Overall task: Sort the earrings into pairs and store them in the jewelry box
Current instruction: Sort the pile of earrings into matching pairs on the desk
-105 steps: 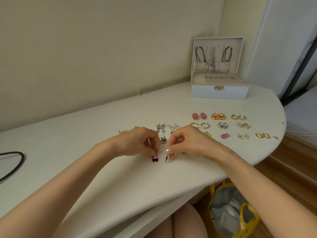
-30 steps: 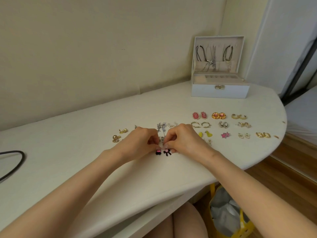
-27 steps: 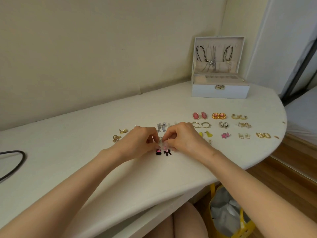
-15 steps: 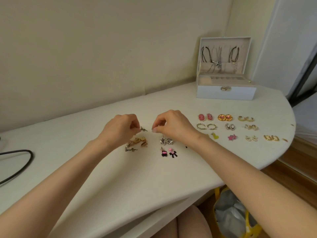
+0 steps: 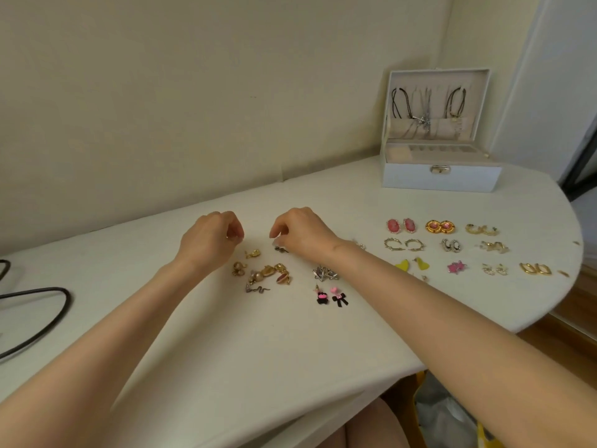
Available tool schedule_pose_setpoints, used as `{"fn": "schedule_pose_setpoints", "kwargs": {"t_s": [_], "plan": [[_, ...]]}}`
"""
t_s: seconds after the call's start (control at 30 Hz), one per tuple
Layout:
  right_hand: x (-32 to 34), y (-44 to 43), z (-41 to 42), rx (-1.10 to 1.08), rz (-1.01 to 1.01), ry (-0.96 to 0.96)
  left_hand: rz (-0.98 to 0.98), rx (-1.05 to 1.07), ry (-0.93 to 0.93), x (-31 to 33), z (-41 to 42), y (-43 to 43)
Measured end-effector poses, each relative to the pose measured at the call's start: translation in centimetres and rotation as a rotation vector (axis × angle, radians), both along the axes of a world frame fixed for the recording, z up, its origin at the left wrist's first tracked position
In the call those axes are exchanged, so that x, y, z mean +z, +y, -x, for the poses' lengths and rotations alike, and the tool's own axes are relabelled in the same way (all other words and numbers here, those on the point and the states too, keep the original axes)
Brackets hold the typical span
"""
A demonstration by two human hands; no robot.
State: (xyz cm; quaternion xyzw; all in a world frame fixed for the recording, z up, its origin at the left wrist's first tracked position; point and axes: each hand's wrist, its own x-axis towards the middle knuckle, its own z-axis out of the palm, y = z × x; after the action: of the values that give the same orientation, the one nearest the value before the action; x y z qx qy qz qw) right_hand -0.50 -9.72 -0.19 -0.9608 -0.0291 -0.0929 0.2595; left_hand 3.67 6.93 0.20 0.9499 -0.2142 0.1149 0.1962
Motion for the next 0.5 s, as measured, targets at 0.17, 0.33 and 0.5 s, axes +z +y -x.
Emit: {"fn": "schedule_pose_setpoints", "kwargs": {"t_s": [0.17, 0.33, 0.5], "plan": [[-0.4, 0.4, -0.5, -0.014, 0.001, 0.023, -0.035, 0.024, 0.106, 0.5, -0.2, 0.6], [-0.6, 0.4, -0.5, -0.015, -0.014, 0.028, -0.006, -0.058, 0.205, 1.3, 0.9, 0.7], [-0.1, 0.1, 0.5, 0.005, -0.072, -0.023, -0.221, -0.138, 0.370, 2.7, 3.3, 0.6]]}}
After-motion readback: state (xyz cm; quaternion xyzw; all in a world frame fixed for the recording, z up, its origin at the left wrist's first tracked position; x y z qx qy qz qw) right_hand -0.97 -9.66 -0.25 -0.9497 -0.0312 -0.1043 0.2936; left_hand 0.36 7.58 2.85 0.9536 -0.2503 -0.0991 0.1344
